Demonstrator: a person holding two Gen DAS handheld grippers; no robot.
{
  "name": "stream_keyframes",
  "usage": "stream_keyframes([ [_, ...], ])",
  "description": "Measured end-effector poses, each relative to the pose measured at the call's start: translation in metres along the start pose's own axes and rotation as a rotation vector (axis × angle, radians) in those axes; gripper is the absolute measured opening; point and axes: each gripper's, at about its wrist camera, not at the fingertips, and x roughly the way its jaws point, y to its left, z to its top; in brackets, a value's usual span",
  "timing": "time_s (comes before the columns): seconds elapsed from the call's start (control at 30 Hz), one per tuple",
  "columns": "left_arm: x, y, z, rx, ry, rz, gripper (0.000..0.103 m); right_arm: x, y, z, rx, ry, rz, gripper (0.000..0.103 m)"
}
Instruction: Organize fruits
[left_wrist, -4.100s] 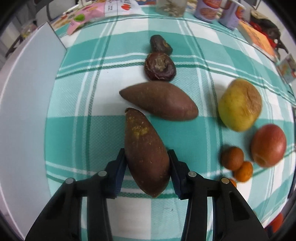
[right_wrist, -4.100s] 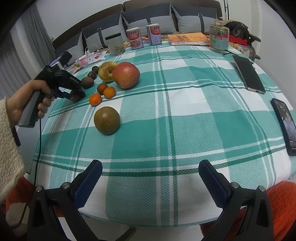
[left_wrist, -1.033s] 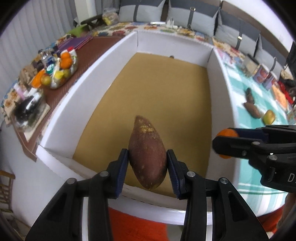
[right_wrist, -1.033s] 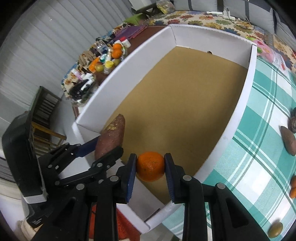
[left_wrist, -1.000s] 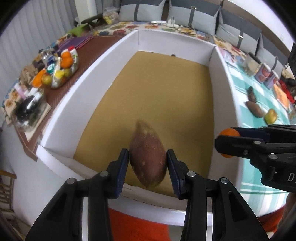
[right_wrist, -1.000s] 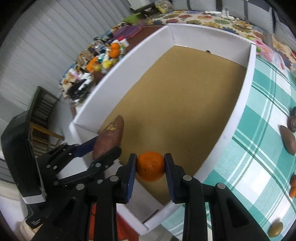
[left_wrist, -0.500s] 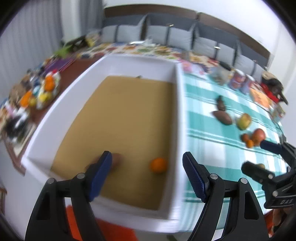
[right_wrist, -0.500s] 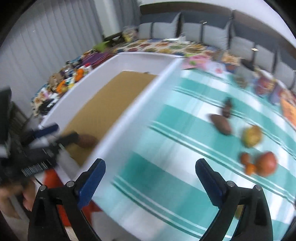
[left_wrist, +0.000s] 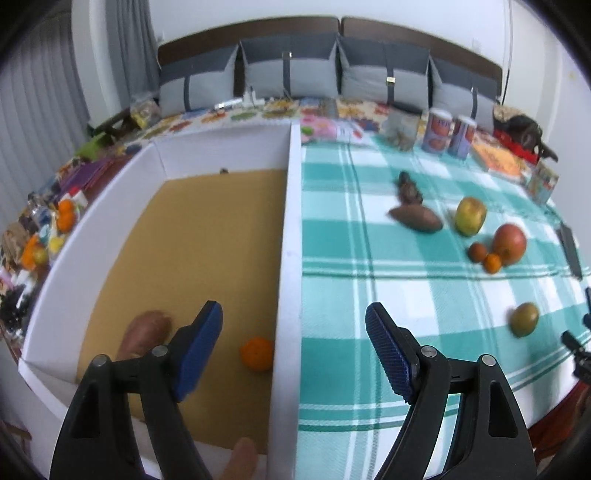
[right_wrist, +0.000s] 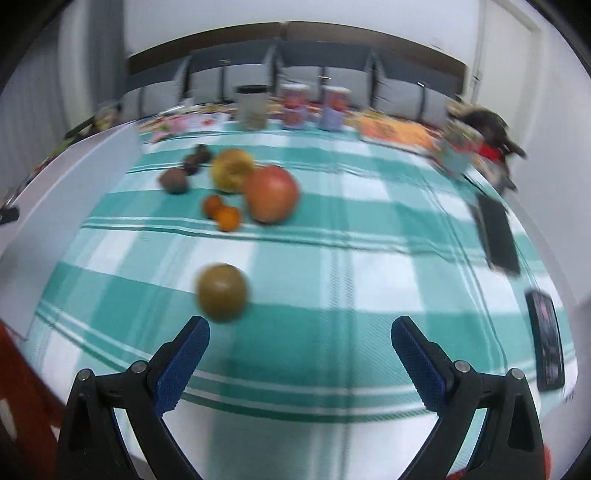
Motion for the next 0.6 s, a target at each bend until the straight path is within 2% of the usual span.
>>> stream_keyframes([
  [0.13, 0.015, -0.005, -0.007, 0.035, 0.067, 0.044, 0.082, 0.006, -0.013, -0.003, 0.017, -0.005, -0.020, 0.098],
  [0.3, 0.017, -0.007, -0.013, 0.077, 0.093, 0.109, 0.082, 0.008, -0.018, -0.009, 0.004, -0.012, -0.029, 0.098],
  [0.43, 0.016, 0.000, -0.017, 0.071, 0.109, 0.125, 0.082, 0.008, -0.025, -0.012, 0.024, -0.009, -0.035, 0.098],
  [0.53, 0.011, 0.005, -0.015, 0.032, 0.105, 0.113, 0.082, 0.013, -0.033, -0.013, 0.052, 0.004, -0.043, 0.098],
  [0.6, -0.003, 0.003, -0.010, -0.005, 0.046, 0.122, 0.082, 0.017, -0.038, -0.014, 0.067, 0.014, -0.048, 0.098],
])
